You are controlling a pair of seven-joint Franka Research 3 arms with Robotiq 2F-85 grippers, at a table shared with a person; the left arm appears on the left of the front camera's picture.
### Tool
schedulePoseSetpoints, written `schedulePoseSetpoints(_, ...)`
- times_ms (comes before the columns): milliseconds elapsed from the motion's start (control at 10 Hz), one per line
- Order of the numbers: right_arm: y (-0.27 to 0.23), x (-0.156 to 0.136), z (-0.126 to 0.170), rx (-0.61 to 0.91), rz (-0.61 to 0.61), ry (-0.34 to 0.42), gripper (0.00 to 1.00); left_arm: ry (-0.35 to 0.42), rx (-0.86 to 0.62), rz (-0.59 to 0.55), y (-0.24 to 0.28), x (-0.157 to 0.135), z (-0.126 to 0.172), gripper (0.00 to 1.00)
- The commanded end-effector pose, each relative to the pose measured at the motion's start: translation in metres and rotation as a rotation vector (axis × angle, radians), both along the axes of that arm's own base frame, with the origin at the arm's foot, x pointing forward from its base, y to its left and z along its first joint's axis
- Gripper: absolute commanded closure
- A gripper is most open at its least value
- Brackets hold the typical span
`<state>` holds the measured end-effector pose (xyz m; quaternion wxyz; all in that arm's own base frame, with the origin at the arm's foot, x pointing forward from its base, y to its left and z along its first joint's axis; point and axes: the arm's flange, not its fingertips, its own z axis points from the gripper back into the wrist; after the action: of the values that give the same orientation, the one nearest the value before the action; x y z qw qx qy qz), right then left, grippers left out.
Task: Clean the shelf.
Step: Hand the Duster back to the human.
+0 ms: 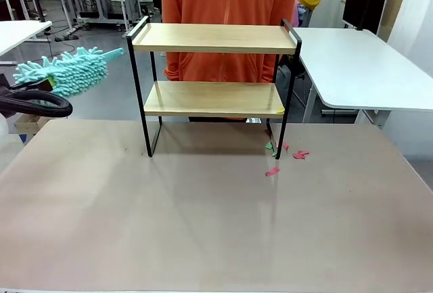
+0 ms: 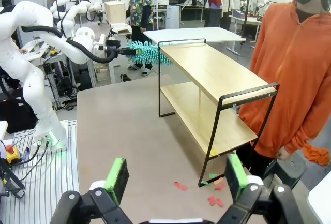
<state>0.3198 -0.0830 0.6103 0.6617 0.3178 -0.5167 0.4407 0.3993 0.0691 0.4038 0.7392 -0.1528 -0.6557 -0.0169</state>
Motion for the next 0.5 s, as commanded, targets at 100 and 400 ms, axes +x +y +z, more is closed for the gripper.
schedulePoseSetpoints(100, 0.0008, 0.0020, 0.0013, 0.017, 0.007, -0.032, 0.00, 0.002, 0.007, -0.017, -0.0112, -0.0003, 0.0055, 0.82)
schedulePoseSetpoints(400, 0.0008, 0.0020, 0.0013, 0.017, 0.007, -0.032, 0.00, 0.002, 0.007, -0.017, -0.0112, -0.0003, 0.0055, 0.82)
